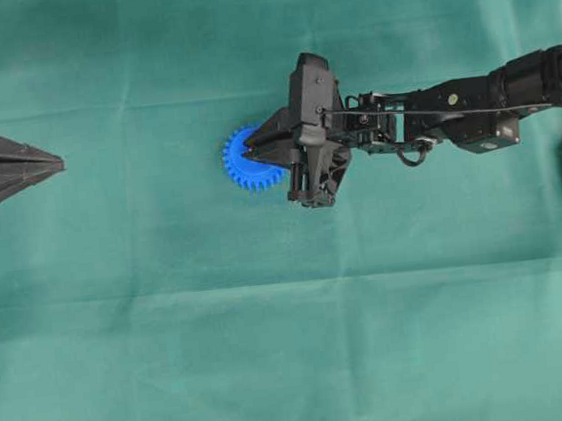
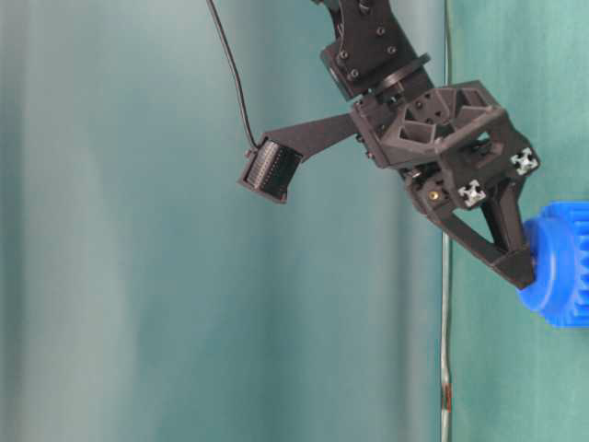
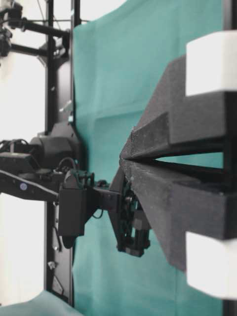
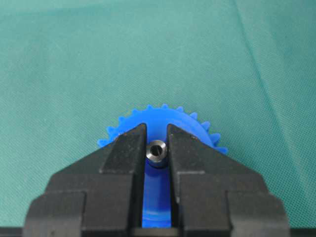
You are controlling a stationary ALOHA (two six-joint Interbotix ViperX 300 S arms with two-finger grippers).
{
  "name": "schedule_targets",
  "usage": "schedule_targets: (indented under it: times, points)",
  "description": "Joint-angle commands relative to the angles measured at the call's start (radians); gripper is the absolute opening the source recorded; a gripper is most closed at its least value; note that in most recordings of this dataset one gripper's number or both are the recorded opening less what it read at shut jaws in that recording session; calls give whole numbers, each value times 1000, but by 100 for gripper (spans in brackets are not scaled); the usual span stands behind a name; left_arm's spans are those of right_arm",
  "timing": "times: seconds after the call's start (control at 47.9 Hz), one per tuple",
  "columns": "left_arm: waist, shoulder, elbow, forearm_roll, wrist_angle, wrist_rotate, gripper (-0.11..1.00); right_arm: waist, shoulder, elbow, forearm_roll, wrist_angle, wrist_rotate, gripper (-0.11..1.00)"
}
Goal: Insert the shaft placed at a random location into the center hole of the medium gear at another random location.
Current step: 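Open the right gripper and raise it off the inserted shaft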
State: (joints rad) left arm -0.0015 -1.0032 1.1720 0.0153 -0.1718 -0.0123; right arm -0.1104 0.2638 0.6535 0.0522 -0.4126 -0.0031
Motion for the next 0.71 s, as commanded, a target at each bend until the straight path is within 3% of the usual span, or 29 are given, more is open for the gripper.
schedule_targets:
  times: [0.0, 0.167, 0.209, 0.376, 0.689]
  points:
    - [-2, 6, -18, 2, -5, -2, 0, 5, -14, -21, 3, -9, 14, 24]
    - [-2, 6, -18, 2, -5, -2, 0, 5, -31, -15, 3, -9, 14, 71]
    - [-2, 6, -20, 2, -5, -2, 0, 6, -38, -15, 3, -9, 14, 78]
    - [-2, 6, -20, 2, -5, -2, 0, 6, -86, -5, 2, -5, 12, 72]
    - [-2, 6, -20, 2, -5, -2, 0, 6, -218, 12, -5, 78, 6, 72]
